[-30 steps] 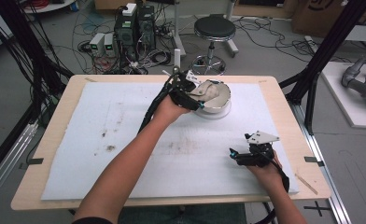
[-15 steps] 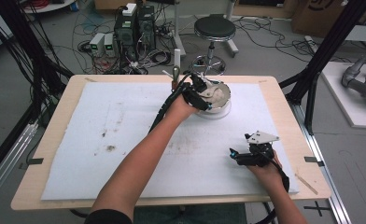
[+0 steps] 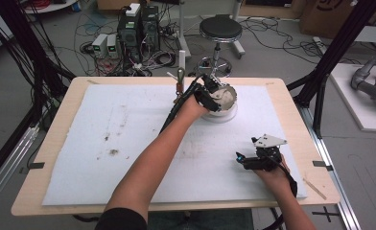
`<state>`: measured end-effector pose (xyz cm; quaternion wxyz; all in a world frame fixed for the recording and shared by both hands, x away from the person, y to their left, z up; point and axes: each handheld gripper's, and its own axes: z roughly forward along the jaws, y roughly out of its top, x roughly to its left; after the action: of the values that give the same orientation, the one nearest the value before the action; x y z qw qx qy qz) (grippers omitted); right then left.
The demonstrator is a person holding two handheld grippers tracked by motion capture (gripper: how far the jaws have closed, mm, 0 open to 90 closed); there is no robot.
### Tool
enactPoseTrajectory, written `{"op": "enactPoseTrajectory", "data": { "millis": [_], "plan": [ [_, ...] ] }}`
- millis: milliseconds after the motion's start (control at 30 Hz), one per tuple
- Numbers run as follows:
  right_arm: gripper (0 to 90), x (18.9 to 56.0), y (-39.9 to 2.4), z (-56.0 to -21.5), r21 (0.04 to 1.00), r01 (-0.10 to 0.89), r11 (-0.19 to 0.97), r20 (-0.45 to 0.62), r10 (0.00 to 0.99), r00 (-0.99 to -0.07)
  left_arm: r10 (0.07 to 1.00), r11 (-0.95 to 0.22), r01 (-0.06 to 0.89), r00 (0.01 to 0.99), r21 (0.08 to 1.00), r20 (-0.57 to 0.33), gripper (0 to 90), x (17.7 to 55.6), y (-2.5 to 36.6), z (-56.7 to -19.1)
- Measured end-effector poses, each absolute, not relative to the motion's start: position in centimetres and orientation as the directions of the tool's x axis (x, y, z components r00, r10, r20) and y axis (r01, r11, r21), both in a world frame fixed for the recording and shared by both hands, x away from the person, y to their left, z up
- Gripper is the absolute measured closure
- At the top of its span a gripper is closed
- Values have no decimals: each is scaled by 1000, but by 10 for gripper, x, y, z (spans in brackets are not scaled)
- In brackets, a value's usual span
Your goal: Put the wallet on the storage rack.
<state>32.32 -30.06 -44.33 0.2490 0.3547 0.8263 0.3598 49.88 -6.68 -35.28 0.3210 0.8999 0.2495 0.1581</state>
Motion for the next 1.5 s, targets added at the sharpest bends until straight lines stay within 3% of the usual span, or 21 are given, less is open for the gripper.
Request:
{"op": "enactPoseTrajectory", "data": {
  "millis": [533, 800, 1000, 1500],
  "plan": [
    [158, 323, -301, -444, 767, 413, 490, -155, 767, -623, 560, -682, 343, 813, 646, 159, 337, 503, -88, -364],
    [158, 322, -302, -443, 771, 409, 488, -154, 766, -623, 582, -678, 332, 787, 655, 204, 284, 501, -90, -361],
    [158, 322, -302, -443, 771, 408, 489, -156, 766, -624, 587, -644, 328, 792, 691, 171, 224, 499, -82, -352],
    [158, 322, -304, -443, 772, 412, 484, -160, 776, -610, 576, -545, 334, 816, 769, 54, 208, 477, -37, -330]
  ]
}}
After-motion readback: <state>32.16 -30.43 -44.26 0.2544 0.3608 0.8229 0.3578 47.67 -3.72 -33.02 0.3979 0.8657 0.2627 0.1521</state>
